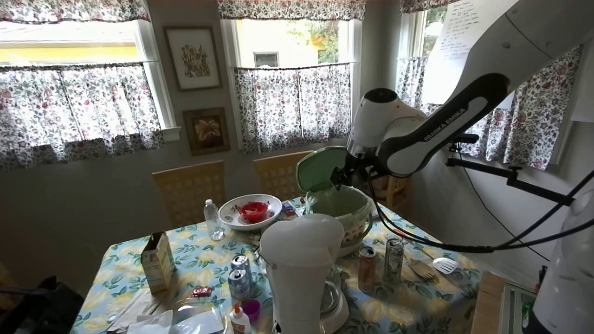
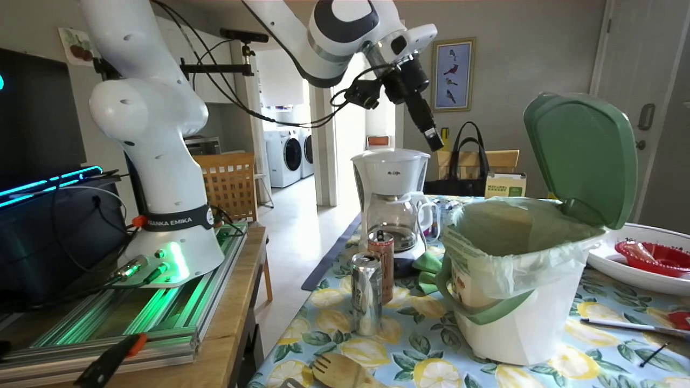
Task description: Throw the orange can into the bin, then close the bin
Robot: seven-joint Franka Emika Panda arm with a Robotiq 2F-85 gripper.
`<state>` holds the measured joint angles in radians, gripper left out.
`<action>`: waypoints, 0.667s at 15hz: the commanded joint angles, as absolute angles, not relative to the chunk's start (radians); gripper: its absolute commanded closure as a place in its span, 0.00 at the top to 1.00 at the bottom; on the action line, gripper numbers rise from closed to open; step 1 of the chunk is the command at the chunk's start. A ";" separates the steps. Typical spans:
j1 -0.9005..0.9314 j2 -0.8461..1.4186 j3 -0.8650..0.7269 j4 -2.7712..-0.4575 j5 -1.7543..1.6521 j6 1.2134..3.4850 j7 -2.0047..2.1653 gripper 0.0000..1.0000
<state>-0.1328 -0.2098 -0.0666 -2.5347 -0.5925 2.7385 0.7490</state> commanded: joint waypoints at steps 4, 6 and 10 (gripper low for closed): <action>-0.063 -0.281 -0.104 -2.640 -0.135 2.644 0.349 1.00; -0.080 -0.284 -0.097 -2.644 -0.092 2.589 0.298 1.00; -0.101 -0.256 -0.091 -2.642 -0.091 2.522 0.251 1.00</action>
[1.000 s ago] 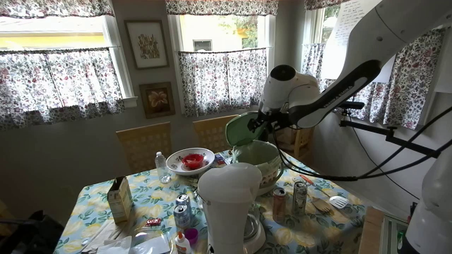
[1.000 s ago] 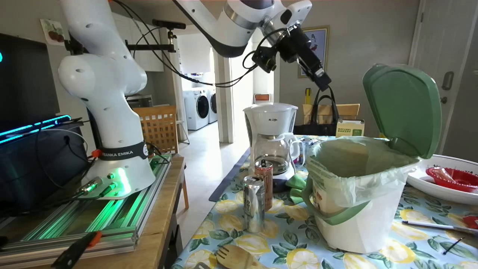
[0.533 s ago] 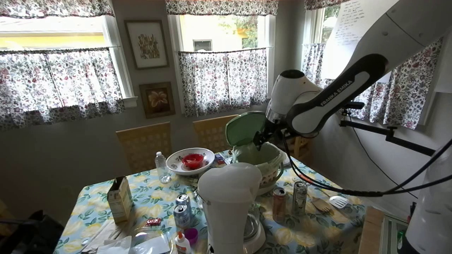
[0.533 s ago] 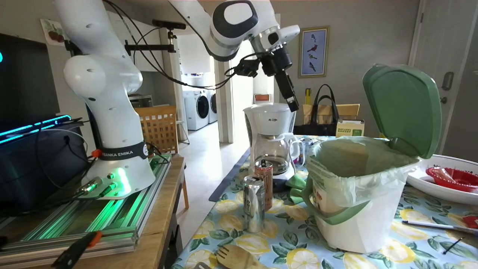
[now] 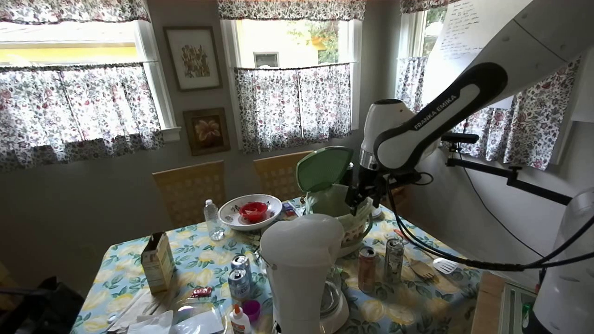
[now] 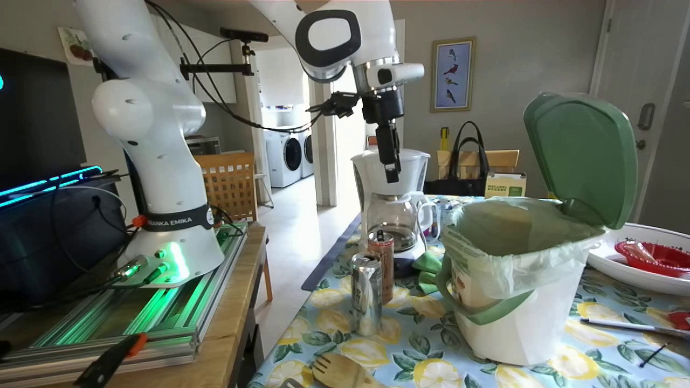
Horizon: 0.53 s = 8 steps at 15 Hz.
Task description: Throw the orange can into the bin, then close the bin
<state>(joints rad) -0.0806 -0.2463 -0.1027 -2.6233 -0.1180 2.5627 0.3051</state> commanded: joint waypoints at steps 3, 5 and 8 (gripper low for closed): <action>-0.104 -0.223 -0.095 -2.653 -0.091 2.525 0.217 1.00; -0.100 -0.201 -0.097 -2.668 -0.089 2.553 0.191 1.00; -0.089 -0.164 -0.108 -2.682 -0.059 2.590 0.127 1.00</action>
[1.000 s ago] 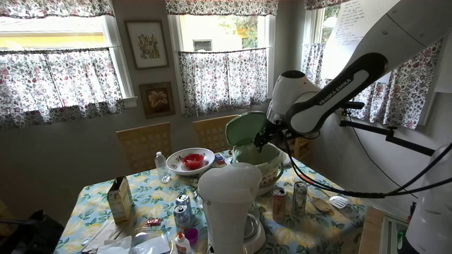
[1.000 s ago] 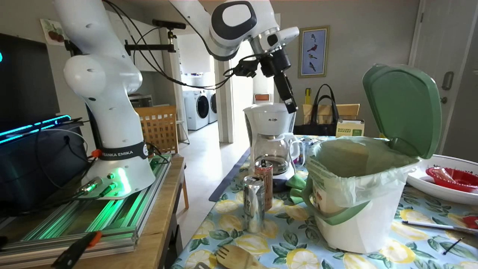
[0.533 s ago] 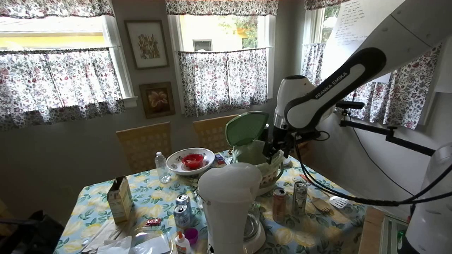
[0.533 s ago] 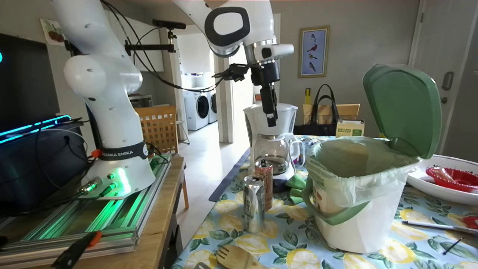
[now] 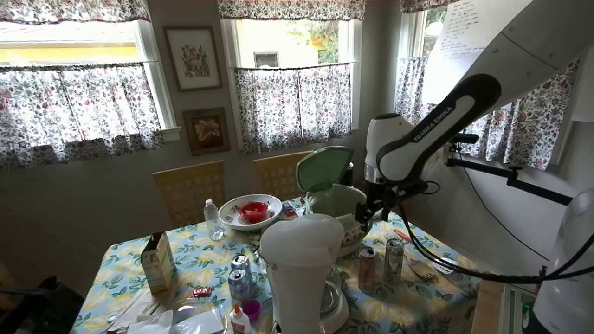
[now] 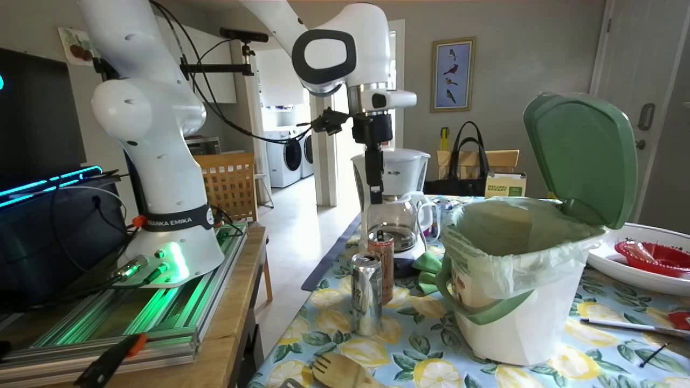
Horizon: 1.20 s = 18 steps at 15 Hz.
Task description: Throw the orange can into the bin, then close the bin
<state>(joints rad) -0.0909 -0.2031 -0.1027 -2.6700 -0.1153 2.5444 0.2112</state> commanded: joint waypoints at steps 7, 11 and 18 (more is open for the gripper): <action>-0.081 -0.065 -0.110 -2.690 -0.005 2.692 -0.053 1.00; -0.083 -0.012 -0.105 -2.696 -0.008 2.764 -0.123 1.00; -0.089 0.064 -0.088 -2.693 0.009 2.867 -0.210 1.00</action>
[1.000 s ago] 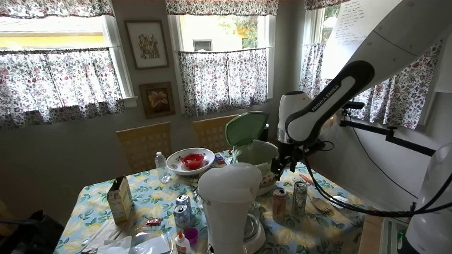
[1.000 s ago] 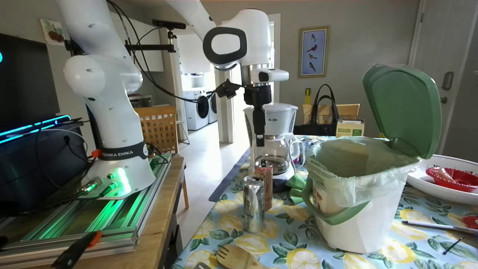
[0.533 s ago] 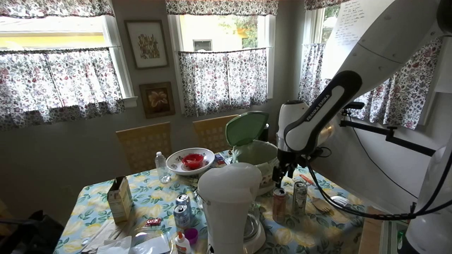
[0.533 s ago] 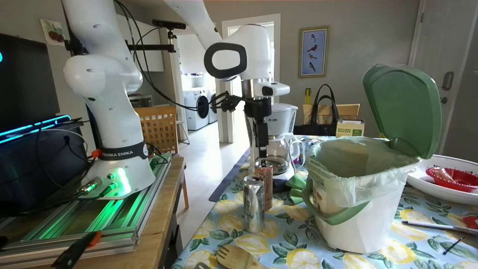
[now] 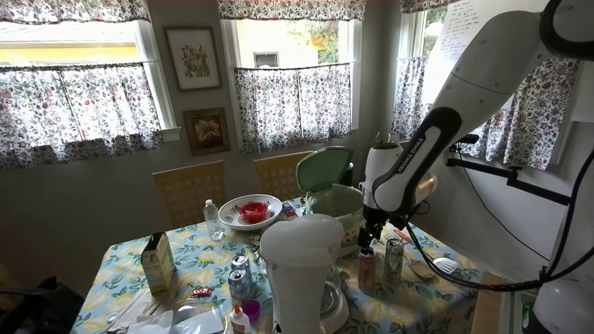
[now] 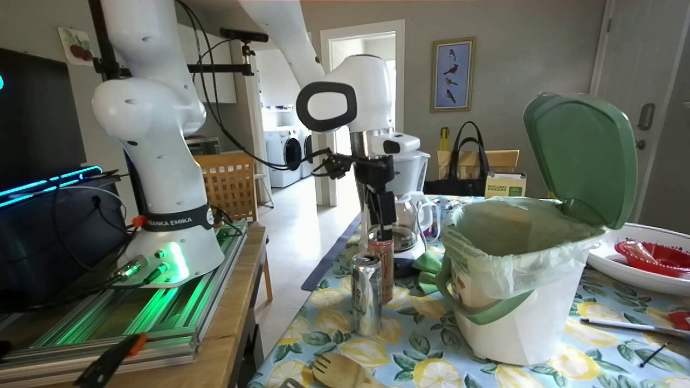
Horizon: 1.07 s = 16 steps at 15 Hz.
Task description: Throw the orange can into the bin, then close the bin
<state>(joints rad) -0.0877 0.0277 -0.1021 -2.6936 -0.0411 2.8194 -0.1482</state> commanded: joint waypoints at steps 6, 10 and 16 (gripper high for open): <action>-0.099 0.109 -0.062 -2.688 0.032 2.910 -0.250 0.78; -0.105 0.122 -0.048 -2.686 0.043 2.927 -0.256 0.51; -0.107 0.086 -0.041 -2.687 0.053 2.901 -0.243 0.37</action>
